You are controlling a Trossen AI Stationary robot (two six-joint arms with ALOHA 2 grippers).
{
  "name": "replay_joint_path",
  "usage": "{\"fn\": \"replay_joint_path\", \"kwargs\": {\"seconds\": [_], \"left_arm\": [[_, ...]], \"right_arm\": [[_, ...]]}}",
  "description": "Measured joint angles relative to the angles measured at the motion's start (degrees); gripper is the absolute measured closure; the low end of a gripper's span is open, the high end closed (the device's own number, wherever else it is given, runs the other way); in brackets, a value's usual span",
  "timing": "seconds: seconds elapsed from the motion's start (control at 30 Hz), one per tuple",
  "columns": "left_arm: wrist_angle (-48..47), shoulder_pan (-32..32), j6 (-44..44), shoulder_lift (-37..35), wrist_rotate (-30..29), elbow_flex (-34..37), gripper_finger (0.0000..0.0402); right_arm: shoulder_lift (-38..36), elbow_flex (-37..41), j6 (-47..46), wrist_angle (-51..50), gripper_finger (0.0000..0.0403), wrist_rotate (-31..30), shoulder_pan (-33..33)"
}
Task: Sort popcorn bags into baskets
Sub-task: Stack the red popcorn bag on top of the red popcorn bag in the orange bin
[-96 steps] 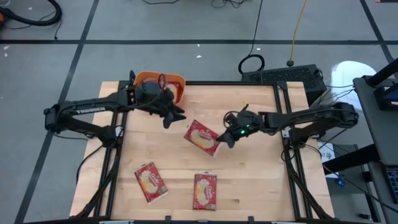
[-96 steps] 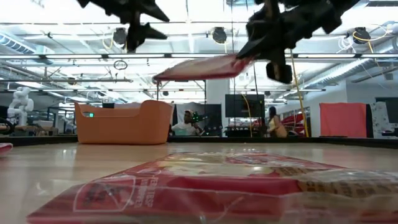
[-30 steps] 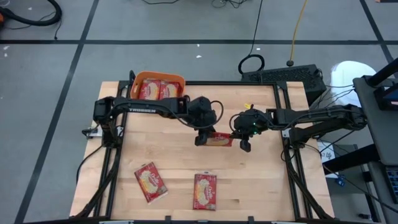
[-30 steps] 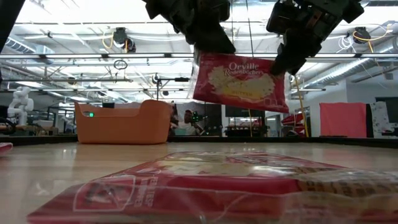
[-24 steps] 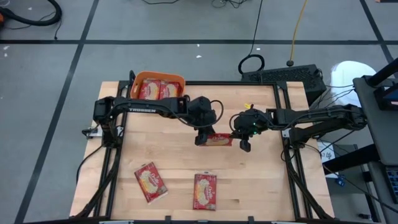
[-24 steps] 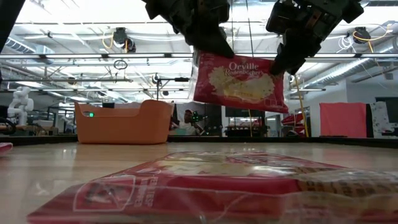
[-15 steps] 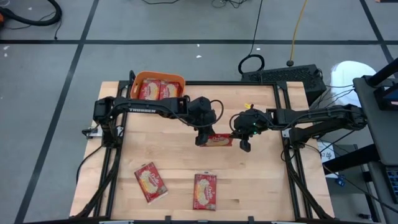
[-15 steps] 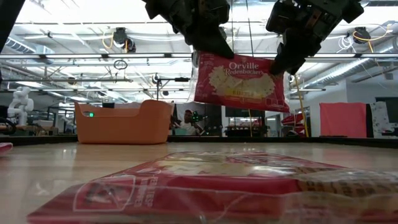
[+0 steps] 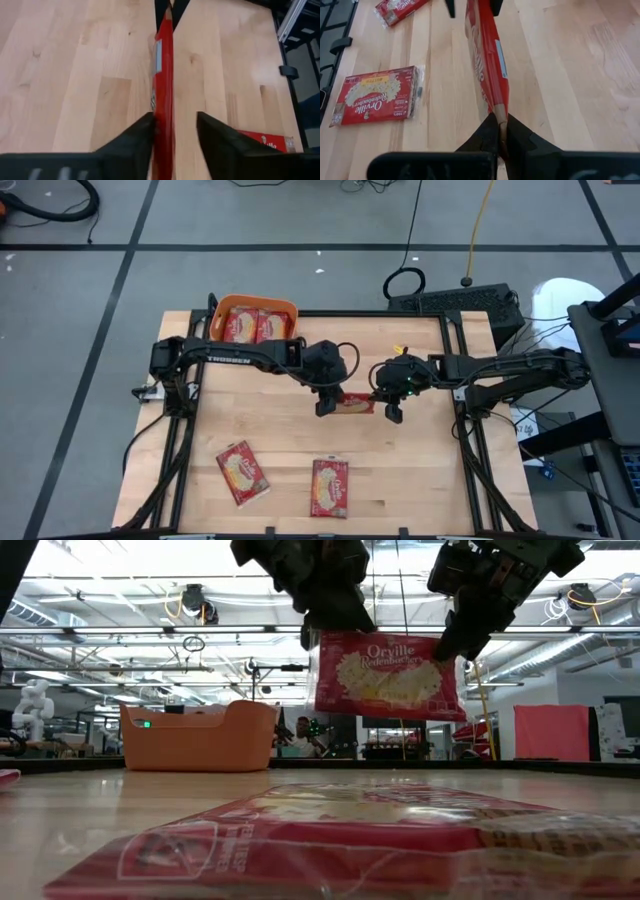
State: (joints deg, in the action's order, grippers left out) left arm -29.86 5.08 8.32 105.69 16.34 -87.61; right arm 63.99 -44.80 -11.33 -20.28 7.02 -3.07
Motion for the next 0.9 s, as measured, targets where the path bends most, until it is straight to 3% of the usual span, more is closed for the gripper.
{"fn": "replay_joint_path", "kwargs": {"seconds": [0.13, 0.23, 0.43, 0.73, 0.9], "left_arm": [[-1.3, 0.0, 0.3, 0.0, -0.1, 0.0, 0.0207], [-2.1, 0.0, 0.4, 0.2, -0.2, 0.0, 0.0204], [-0.8, 0.0, 0.5, 1.9, 1.1, 0.0, 0.0254], [-0.9, -0.1, 0.9, 2.1, 1.1, 0.0, 0.0361], [-0.9, -0.1, 1.1, 2.1, 1.0, 0.0, 0.0370]], "right_arm": [[0.0, 0.0, 0.0, 0.3, 0.0402, 0.0, 0.0], [0.0, 0.0, 0.0, 0.3, 0.0402, 0.0, 0.0], [0.0, 0.0, 0.0, 0.8, 0.0402, 0.0, 0.0], [0.0, 0.0, 0.0, 1.1, 0.0403, 0.1, 0.0], [0.0, 0.0, 0.0, 1.1, 0.0402, 0.1, 0.0]]}}
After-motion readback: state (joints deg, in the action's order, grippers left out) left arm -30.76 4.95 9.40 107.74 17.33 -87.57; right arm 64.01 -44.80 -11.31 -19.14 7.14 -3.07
